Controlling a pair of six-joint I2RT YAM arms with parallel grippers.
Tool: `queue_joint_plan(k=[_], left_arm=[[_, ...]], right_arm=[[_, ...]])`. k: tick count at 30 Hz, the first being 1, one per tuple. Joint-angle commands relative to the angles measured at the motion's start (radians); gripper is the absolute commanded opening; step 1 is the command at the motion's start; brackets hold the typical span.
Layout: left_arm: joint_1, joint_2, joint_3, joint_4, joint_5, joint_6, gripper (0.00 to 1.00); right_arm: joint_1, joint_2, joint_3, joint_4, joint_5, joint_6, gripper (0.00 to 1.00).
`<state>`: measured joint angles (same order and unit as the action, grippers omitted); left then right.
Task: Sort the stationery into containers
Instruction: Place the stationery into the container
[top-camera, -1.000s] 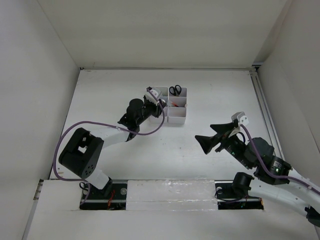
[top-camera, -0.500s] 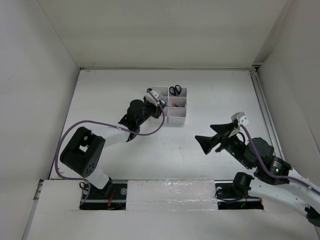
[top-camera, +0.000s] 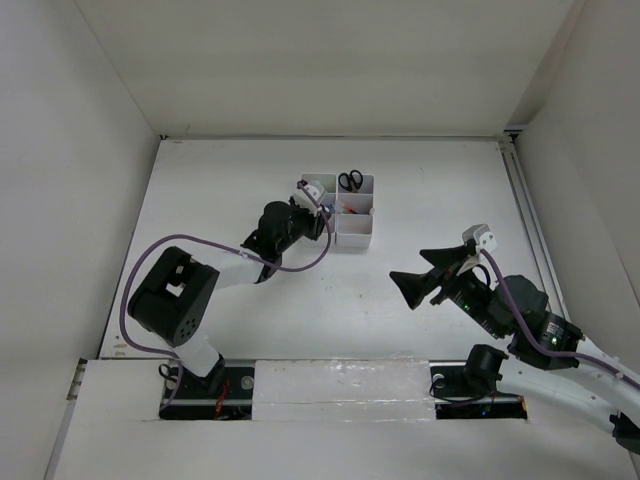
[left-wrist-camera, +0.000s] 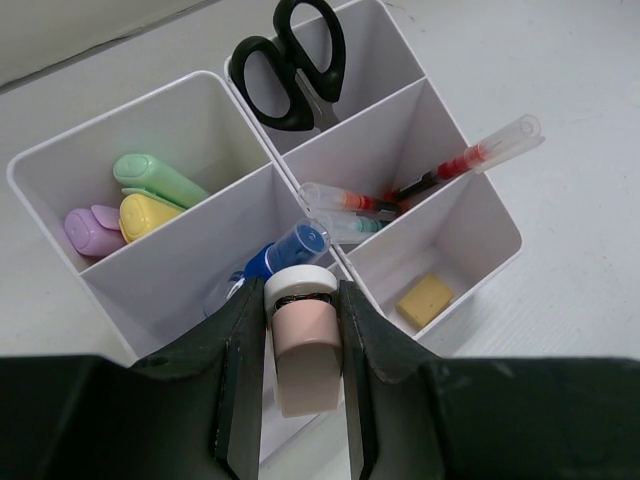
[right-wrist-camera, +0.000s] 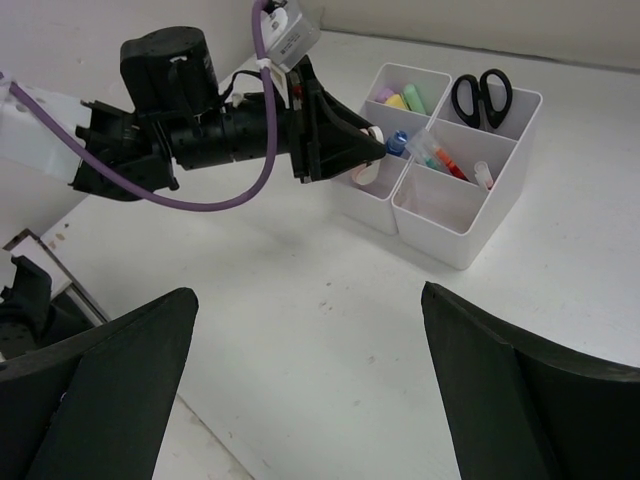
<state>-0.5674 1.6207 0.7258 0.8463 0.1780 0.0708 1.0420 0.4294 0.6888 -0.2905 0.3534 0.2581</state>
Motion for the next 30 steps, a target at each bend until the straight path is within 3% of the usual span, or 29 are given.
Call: queue_joint_plan(k=[1, 16, 30], left_arm=[[0.000, -0.010, -0.014, 0.082, -0.012, 0.012, 0.00], [0.000, -0.019, -0.042, 0.111, -0.092, 0.003, 0.00], [0.000, -0.001, -0.022, 0.073, -0.115, -0.016, 0.25]], right_arm=[[0.006, -0.012, 0.005, 0.030, -0.017, -0.011, 1.00], [0.006, -0.021, 0.005, 0.030, -0.045, -0.020, 1.00], [0.006, -0.021, 0.005, 0.030, -0.045, -0.020, 1.00]])
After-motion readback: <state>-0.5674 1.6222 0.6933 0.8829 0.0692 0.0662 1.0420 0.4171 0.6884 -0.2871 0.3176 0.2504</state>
